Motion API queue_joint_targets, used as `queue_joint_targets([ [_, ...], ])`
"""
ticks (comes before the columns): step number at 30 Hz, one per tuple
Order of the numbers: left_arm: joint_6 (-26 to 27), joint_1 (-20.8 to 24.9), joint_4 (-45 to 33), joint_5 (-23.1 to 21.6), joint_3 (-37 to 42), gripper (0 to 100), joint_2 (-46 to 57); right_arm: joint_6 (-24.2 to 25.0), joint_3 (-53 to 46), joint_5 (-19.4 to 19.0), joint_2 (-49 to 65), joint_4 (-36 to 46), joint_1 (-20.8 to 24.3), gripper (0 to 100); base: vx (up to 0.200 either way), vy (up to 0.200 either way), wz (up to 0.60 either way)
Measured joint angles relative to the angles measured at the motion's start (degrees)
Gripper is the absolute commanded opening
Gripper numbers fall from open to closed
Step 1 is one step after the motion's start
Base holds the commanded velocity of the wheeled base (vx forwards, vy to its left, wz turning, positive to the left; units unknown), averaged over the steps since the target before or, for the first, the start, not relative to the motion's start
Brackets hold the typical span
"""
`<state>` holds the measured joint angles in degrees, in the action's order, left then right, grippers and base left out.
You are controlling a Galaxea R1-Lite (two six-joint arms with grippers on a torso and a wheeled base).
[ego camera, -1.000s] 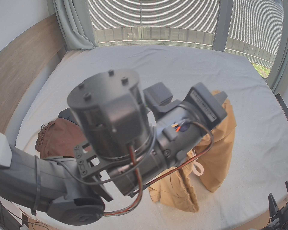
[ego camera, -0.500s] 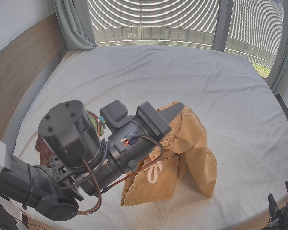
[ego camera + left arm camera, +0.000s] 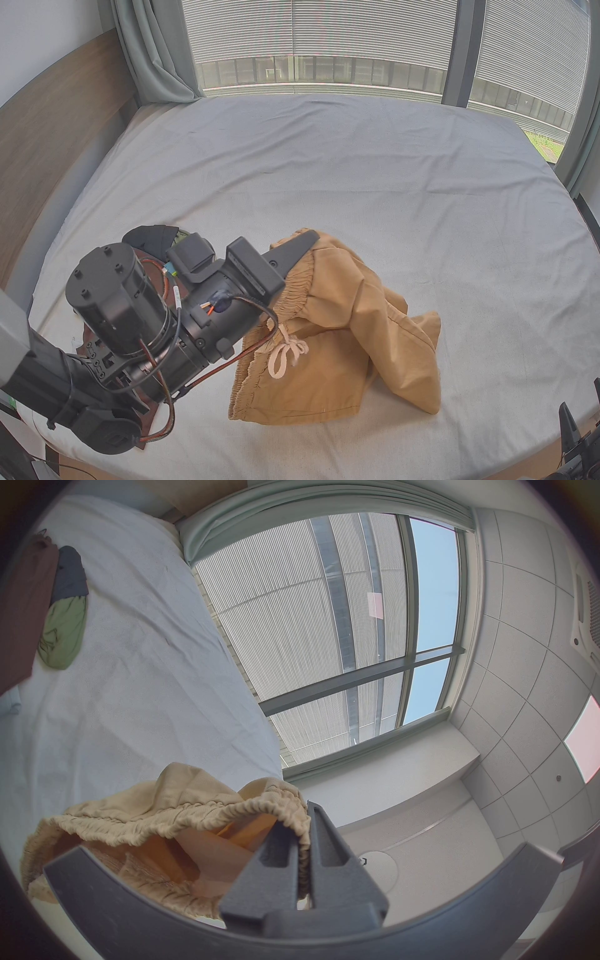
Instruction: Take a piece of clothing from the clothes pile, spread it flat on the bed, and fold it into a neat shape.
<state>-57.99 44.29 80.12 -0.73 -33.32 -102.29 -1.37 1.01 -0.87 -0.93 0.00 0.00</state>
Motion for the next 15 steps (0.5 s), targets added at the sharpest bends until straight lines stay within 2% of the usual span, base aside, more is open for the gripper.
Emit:
queue_joint_targets([
  [8, 1.45, -6.29, 7.44, -1.62, 3.39, 0, -2.58, -0.02, 0.0, 0.0, 0.0, 0.0, 0.0, 100, 0.0, 0.0, 0.0],
  [15, 4.34, -11.52, 8.64, -3.89, 4.66, 0, -6.42, 0.0, 0.0, 0.0, 0.0, 0.0, 0.0, 100, 0.0, 0.0, 0.0],
])
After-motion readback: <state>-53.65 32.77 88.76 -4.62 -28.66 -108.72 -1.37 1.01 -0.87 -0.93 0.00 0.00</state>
